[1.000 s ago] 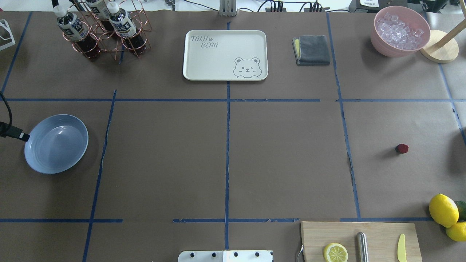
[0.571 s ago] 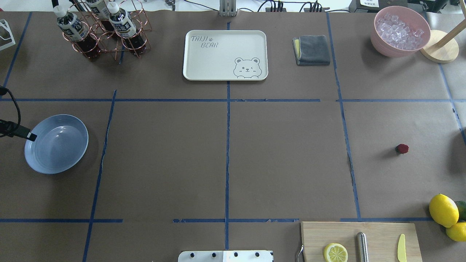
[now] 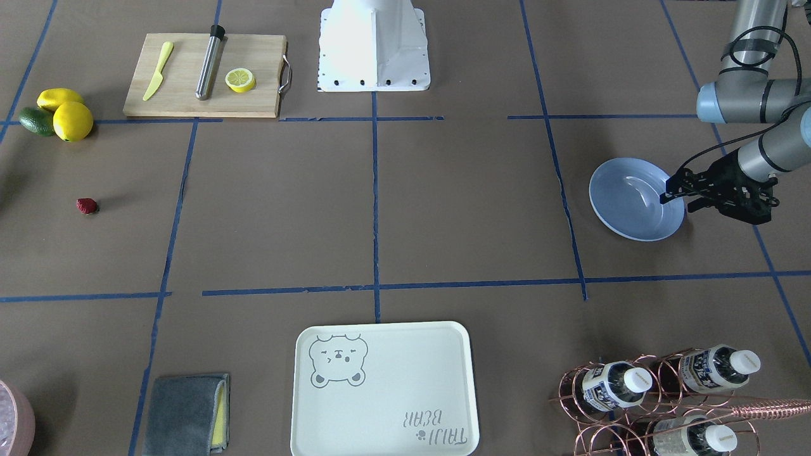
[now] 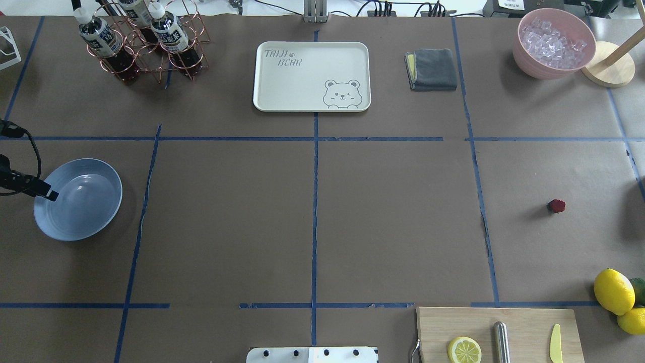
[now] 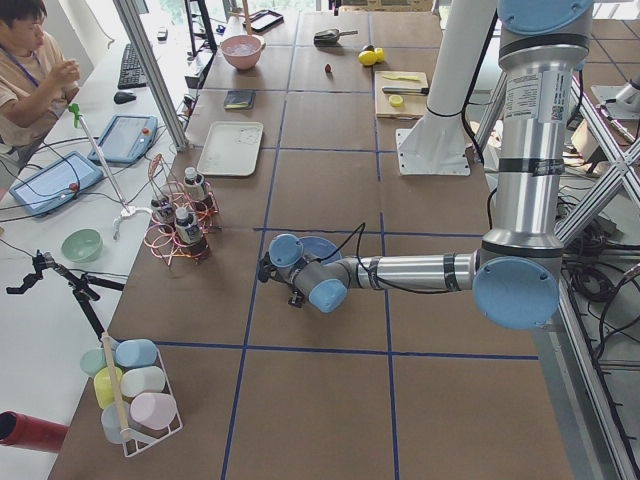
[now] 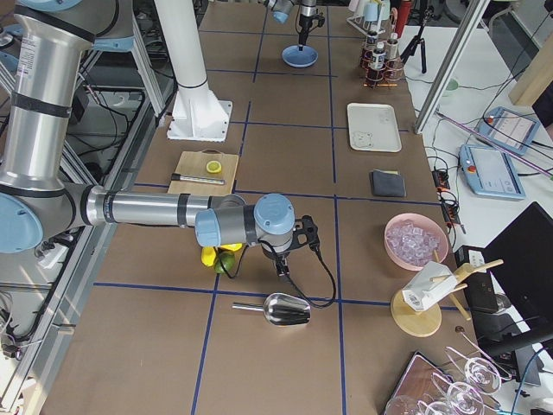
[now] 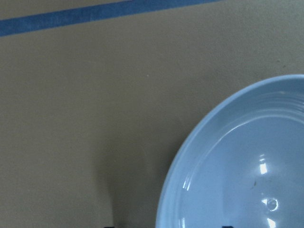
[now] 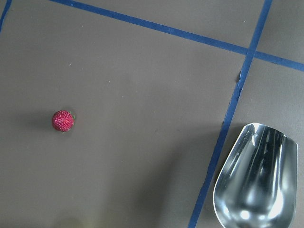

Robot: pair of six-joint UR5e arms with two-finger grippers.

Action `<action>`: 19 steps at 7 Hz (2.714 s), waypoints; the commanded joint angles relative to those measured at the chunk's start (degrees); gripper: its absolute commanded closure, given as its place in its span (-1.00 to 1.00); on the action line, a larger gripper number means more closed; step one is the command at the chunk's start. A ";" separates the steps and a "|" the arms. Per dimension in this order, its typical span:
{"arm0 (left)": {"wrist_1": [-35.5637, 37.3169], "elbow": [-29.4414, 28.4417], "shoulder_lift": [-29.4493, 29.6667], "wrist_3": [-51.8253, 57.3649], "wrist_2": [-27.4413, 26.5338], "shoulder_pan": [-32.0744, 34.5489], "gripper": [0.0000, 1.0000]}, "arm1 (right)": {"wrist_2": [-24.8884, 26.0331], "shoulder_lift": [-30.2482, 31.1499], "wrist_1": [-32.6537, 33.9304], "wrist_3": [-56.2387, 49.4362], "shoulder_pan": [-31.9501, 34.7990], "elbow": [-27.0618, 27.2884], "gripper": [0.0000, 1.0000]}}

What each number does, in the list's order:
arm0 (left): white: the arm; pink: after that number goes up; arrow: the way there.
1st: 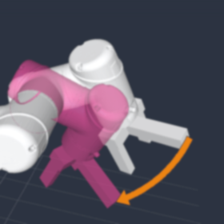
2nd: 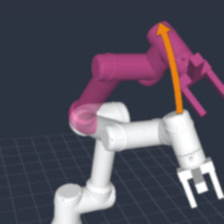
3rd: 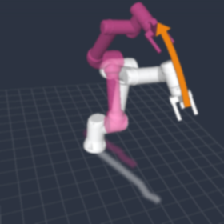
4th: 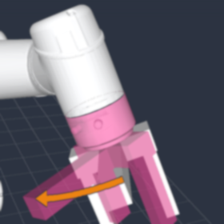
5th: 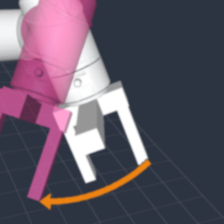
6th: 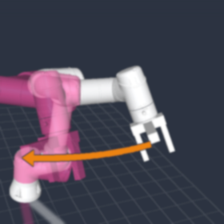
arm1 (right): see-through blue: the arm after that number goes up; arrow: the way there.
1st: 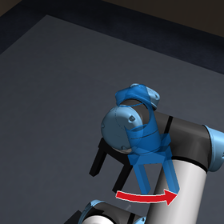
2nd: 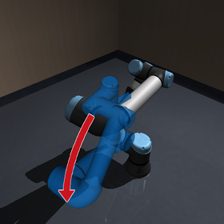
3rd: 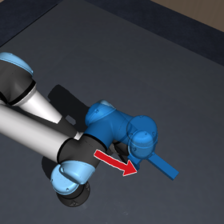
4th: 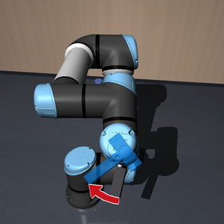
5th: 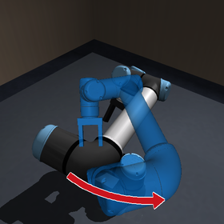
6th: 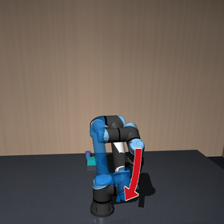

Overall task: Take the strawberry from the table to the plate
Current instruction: 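Reach the left gripper to the rim of the light blue plate and grasp it, then slide the light blue plate with the left gripper toward the table center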

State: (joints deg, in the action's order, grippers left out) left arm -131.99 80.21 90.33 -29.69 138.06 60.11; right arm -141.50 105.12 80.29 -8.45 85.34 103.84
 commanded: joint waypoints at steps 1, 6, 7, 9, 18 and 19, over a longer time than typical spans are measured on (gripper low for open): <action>-0.36 1.08 0.11 -6.65 -1.39 -0.08 1.00 | -0.27 -0.01 -0.14 0.01 0.00 0.13 -1.00; -0.46 11.09 10.35 -34.11 -0.51 -7.49 1.00 | -0.36 -0.36 -0.22 0.10 0.00 0.49 -1.00; -0.37 11.11 16.57 -41.25 -1.30 -11.81 1.00 | -0.36 -0.36 -0.23 0.10 0.00 0.49 -1.00; 0.07 9.79 26.78 -53.66 -5.74 -23.03 1.00 | -1.75 -0.36 -0.23 0.19 0.00 0.57 -1.00; 0.25 4.87 30.35 -53.98 -20.46 -29.96 0.05 | -2.46 -0.44 -0.40 4.11 -1.05 0.66 -1.00; 0.25 5.13 30.52 -53.98 -20.38 -29.96 -0.30 | -2.99 -0.36 -3.88 7.45 -3.23 0.57 -1.00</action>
State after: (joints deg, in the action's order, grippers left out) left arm -131.72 85.17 120.80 -83.67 117.67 30.21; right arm -143.87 104.73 79.06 -4.61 84.02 104.41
